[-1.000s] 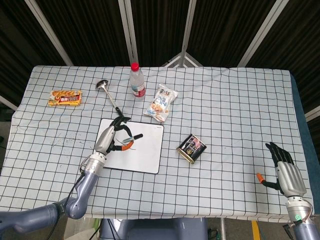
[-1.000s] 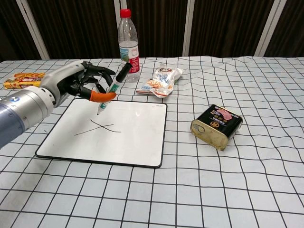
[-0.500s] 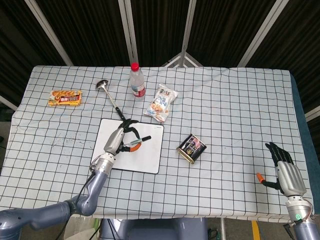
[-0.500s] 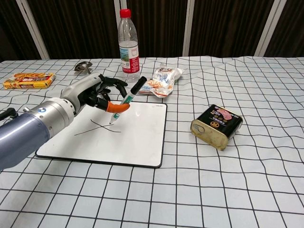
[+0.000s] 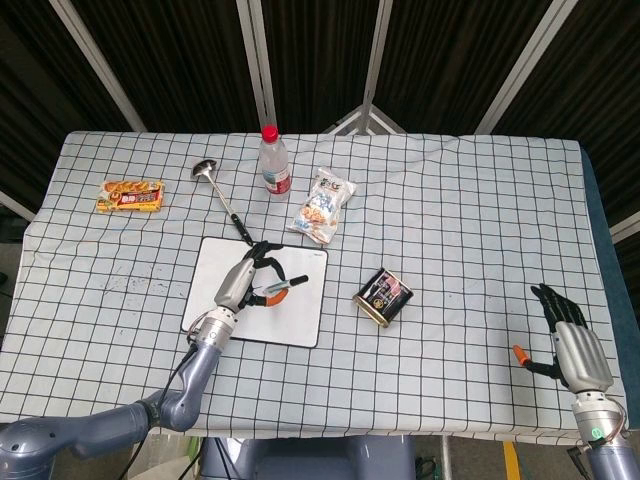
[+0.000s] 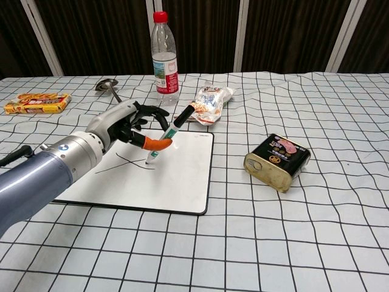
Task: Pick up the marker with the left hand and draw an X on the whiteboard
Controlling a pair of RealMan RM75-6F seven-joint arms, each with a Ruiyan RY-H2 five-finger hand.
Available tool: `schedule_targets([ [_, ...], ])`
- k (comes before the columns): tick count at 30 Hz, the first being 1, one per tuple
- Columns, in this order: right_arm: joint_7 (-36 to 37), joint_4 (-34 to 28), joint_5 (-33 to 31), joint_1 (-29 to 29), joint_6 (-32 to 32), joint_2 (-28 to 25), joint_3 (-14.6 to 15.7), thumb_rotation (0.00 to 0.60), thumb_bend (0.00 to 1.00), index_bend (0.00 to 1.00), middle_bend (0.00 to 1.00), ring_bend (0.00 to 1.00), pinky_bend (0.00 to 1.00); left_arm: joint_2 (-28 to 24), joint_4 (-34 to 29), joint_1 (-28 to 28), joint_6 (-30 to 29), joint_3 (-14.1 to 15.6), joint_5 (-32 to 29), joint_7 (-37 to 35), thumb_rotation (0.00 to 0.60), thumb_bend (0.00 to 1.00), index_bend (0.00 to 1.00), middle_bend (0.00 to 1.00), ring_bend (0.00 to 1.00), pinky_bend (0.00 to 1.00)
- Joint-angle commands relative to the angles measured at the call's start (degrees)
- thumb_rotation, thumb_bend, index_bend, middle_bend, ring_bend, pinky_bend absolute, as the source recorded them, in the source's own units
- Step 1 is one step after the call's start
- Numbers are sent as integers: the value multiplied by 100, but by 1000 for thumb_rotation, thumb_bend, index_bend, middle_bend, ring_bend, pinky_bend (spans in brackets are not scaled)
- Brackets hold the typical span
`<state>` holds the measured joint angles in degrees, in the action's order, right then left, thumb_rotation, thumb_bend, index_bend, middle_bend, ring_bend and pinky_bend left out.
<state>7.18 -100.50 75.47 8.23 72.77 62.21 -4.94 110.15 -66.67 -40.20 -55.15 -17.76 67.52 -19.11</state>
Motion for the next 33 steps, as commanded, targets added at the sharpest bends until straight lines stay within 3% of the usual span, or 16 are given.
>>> schedule_targets([
  [1, 0, -2, 6, 0, 2, 0, 1, 600, 312, 0, 0, 0, 0, -3, 13, 0, 3, 5, 11, -3, 600, 488, 718, 140, 0, 0],
  [11, 6, -6, 13, -8, 26, 4, -3, 600, 312, 0, 0, 0, 0, -27, -40, 20, -11, 18, 56, -46, 600, 485, 716, 139, 0, 0],
  [22, 31, -11, 0, -16, 33, -5, -9, 600, 312, 0, 0, 0, 0, -387, -469, 27, -493, -217, 420, -42, 600, 483, 708, 138, 0, 0],
  [26, 26, -15, 3, -19, 35, -9, -4, 600, 313, 0, 0, 0, 0, -819, -500, 62, -615, -100, 685, 387, 600, 481, 701, 138, 0, 0],
  [33, -16, -26, -30, -16, 23, -8, -6, 600, 312, 0, 0, 0, 0, -1705, -303, 230, -560, 481, 1060, 1752, 600, 478, 683, 138, 0, 0],
])
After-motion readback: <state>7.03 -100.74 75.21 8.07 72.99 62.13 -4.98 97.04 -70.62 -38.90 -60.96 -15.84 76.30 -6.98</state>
